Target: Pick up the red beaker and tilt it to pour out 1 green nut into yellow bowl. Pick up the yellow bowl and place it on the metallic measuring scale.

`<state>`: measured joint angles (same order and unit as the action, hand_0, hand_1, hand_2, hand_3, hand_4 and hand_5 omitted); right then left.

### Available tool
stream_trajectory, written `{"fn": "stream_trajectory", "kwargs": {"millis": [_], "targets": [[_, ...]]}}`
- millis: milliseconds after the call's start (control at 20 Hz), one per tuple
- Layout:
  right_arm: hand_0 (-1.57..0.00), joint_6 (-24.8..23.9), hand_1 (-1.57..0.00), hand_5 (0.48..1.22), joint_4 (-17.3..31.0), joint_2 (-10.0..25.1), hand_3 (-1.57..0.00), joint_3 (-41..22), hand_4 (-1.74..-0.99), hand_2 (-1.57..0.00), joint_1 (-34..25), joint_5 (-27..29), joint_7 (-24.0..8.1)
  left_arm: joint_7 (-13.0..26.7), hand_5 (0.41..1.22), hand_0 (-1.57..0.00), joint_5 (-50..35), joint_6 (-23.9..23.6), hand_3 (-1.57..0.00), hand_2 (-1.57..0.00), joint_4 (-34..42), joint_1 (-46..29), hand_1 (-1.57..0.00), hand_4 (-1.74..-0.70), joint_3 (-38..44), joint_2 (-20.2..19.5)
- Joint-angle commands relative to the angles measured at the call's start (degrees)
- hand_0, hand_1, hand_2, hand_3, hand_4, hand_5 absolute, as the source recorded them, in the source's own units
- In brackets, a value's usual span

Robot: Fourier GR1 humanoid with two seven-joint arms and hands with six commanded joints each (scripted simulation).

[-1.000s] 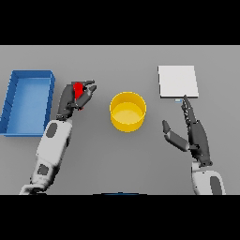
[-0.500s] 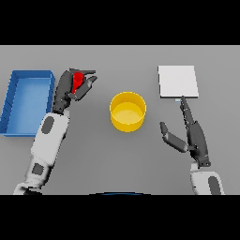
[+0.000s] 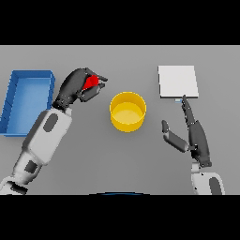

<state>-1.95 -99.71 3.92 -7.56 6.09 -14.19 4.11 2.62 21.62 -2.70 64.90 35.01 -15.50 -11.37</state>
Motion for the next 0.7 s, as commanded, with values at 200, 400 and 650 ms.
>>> {"fn": "stream_trajectory", "kwargs": {"millis": [200, 400, 650], "targets": [[0.00, 0.56, 0.00, 0.720, 0.03, -0.04, 0.00, -0.06, -1.267, 0.00, 0.41, 0.50, 0.57, 1.45, 1.134, -1.57, 12.49, 1.64, -1.57, -1.57, -2.50, 6.13, -1.57, -1.74, -11.38, -4.24], [0.00, 0.29, 0.00, 0.720, 0.63, -0.43, 0.00, 0.04, -1.268, 0.00, -0.44, 0.52, 0.33, 1.41, 1.186, -1.57, 19.23, 4.53, -1.57, -1.57, -6.87, 12.92, -1.57, -1.74, -18.25, -6.13], [0.00, -0.19, 0.00, 0.688, 0.63, -0.49, 0.00, 0.52, -1.253, 0.00, -0.25, 0.77, 1.64, 0.16, 1.209, -1.57, 26.38, 11.45, -1.57, -1.57, -11.67, 20.84, -1.57, -1.64, -27.90, -6.68]]}}
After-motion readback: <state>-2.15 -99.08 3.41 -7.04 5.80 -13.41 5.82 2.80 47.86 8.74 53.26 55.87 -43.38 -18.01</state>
